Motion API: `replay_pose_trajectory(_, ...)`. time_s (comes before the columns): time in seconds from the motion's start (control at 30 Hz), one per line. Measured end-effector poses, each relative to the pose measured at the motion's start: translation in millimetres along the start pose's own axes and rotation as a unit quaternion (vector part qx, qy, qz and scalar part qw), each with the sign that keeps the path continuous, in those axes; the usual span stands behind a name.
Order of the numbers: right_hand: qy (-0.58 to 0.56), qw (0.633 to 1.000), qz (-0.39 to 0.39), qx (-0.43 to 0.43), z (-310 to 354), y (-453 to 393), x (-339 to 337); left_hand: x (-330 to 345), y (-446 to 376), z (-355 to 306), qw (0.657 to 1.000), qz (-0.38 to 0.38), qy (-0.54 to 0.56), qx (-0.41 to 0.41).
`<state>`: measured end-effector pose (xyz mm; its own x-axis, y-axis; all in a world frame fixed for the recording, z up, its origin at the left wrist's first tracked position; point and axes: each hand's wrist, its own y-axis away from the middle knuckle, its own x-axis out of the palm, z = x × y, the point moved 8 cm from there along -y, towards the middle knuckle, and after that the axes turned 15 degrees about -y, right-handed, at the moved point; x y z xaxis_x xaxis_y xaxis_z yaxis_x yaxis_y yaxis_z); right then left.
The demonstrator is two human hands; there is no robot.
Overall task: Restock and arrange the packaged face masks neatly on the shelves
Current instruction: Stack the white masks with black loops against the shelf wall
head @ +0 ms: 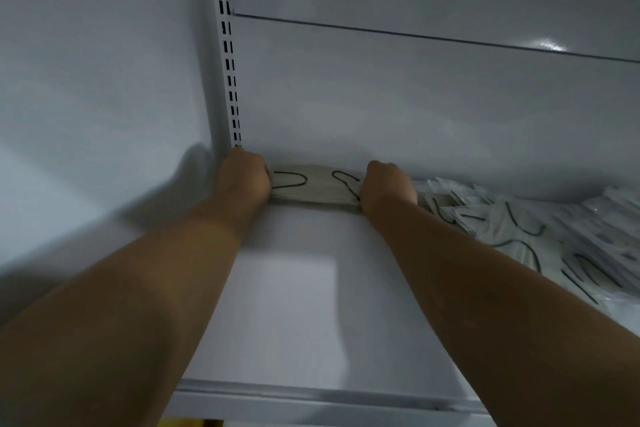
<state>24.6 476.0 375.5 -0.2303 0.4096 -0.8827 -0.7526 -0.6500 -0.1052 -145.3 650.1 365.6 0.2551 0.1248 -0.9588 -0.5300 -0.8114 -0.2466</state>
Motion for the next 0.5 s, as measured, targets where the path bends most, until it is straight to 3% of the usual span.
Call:
replay_pose_trajectory(0.23, 0.010, 0.996, -0.052, -0.065, 14.9, 24.8, -35.3, -34.0, 35.0, -32.5, 0.992, -0.098, 0.047, 0.065)
replay_pose_trajectory(0.37, -0.005, 0.992, -0.070, -0.103, 5.6, 50.8, -48.5, -31.2, 72.3, -73.2, 0.986, -0.079, 0.094, 0.109)
replay_pose_trajectory(0.5, -0.015, 0.989, -0.089, -0.118, -14.8, 69.7, -69.8, -25.4, 92.5, -110.6, 0.988, -0.004, 0.116, 0.098)
